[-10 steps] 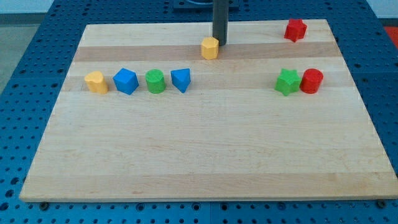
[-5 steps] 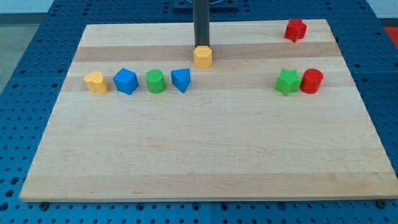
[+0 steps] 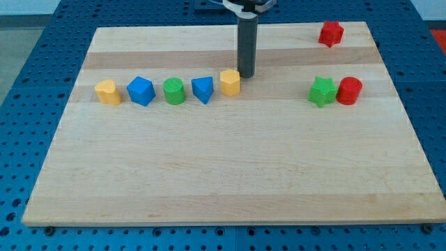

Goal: Slide the yellow hexagon to the line of blocks

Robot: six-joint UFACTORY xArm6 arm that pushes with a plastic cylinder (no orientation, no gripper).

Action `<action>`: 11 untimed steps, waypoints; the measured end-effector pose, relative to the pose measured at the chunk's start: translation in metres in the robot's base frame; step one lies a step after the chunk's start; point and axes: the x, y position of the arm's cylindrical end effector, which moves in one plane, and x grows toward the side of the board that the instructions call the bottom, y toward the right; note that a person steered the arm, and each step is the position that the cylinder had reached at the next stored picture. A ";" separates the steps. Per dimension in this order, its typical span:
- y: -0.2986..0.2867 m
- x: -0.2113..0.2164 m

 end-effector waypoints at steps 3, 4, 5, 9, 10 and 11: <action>-0.059 -0.016; -0.074 -0.009; -0.074 0.003; -0.063 0.006; -0.053 0.006; -0.047 0.006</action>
